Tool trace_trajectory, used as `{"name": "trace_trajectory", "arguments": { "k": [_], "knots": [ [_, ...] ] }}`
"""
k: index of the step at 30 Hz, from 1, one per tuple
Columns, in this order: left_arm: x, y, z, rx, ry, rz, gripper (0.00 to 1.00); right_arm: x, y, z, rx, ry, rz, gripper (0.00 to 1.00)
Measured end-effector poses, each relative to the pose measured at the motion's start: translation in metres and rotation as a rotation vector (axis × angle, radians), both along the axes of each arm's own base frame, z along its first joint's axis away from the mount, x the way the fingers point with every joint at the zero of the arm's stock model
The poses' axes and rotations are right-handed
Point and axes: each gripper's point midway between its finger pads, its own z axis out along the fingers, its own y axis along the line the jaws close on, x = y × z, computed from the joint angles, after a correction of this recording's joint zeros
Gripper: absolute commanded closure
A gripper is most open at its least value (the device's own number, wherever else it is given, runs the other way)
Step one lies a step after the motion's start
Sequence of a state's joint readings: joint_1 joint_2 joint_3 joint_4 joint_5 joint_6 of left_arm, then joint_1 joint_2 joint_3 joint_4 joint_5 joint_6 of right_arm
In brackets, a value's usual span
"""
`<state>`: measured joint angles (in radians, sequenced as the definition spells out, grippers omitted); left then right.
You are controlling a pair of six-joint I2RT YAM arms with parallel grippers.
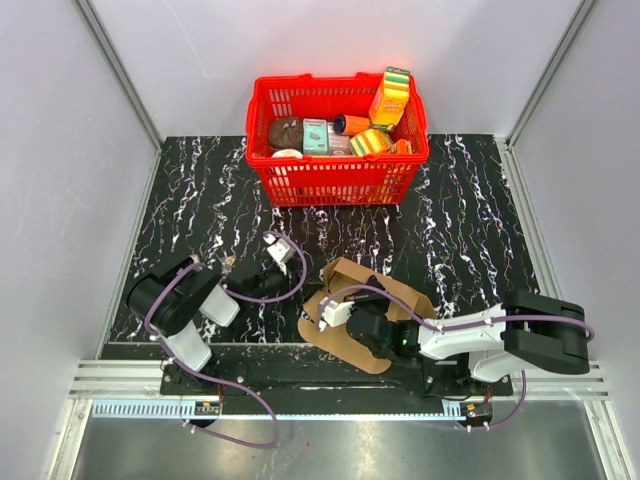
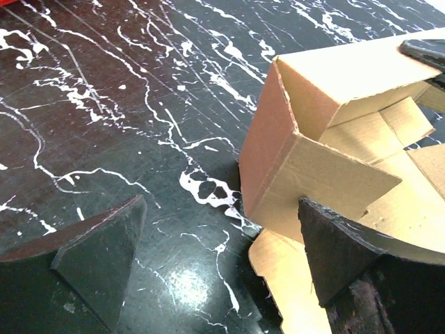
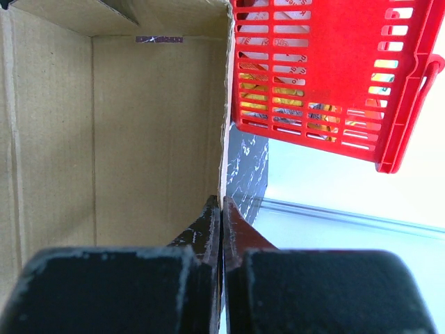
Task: Fold the paper box
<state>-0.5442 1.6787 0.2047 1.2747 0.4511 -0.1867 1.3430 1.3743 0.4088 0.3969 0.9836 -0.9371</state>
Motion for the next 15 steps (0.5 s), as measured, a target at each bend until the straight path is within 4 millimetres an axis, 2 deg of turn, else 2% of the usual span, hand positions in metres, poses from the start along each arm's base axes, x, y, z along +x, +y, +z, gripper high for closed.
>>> {"name": "trace_trajectory", "arguments": {
  "k": [6,15],
  "knots": [
    [-0.006,-0.008,0.0,-0.017,0.015,-0.063,0.04,0.0,0.0,-0.001,-0.002,0.002,-0.001,1.0],
    [-0.023,-0.014,-0.012,-0.029,0.097,-0.139,0.04,0.0,0.0,-0.001,-0.003,0.003,-0.001,1.0]
  ]
}}
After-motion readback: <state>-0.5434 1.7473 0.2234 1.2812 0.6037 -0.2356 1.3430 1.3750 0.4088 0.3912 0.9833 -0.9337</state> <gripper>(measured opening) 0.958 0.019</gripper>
